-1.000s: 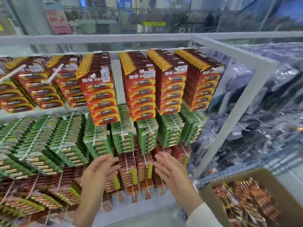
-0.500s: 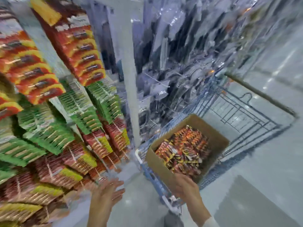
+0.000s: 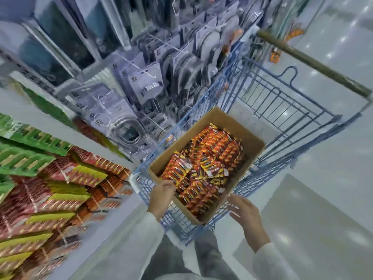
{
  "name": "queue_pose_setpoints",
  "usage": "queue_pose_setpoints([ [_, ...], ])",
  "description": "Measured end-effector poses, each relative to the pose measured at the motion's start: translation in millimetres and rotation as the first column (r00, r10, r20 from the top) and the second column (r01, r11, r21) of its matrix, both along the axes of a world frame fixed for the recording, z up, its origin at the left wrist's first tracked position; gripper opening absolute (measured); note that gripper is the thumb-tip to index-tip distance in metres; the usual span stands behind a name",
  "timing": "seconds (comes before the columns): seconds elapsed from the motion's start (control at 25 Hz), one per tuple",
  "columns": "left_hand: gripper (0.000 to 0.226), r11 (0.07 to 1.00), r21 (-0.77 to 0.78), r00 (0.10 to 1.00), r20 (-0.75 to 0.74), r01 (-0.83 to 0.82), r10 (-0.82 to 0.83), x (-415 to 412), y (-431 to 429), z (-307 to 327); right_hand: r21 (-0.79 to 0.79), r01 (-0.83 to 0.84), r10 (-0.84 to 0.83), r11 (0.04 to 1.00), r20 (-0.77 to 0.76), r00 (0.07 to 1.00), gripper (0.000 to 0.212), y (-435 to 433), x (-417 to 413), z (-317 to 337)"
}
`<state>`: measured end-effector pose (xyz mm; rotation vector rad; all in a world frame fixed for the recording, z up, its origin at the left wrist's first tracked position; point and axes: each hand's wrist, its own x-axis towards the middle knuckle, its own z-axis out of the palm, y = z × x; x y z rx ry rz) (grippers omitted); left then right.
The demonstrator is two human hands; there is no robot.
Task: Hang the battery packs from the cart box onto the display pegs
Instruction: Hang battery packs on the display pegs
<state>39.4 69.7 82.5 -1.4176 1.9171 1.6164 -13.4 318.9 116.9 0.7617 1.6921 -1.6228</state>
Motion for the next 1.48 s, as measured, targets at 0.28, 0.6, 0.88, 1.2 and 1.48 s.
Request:
queue_pose_setpoints([
  [0.28, 0.043, 0.895, -0.195, 0.902, 0.255, 0.401, -0.349, -83, -37, -112, 0.058, 0.07, -0.074, 0.996, 0.074, 0.994, 0.008, -21, -24, -42],
  [0.6, 0.071, 0.839, -0.258, 0.841, 0.408, 0.478, -0.354, -98, -42, -172, 0.092, 0.161, -0.178, 0.983, 0.231, 0.957, 0.023, -50, -20, -74],
  [0.88, 0.037, 0.832, -0.271, 0.854, 0.354, 0.484, -0.382, -96, -48, -174, 0.135, 0.167, -0.2, 0.977, 0.299, 0.933, 0.023, -71, -20, -100],
  [1.2, 0.011, 0.992, 0.01, 0.991, -0.042, 0.127, -0.127, -71, -53, -127, 0.114, 0.07, -0.116, 0.991, 0.463, 0.879, 0.028, -92, -23, -139],
  [1.48, 0.024, 0.973, 0.199, 0.991, -0.036, -0.118, 0.128, -13, -52, -62, -0.004, 0.53, -0.342, 0.848, 0.76, 0.552, 0.055, -116, -22, -188],
])
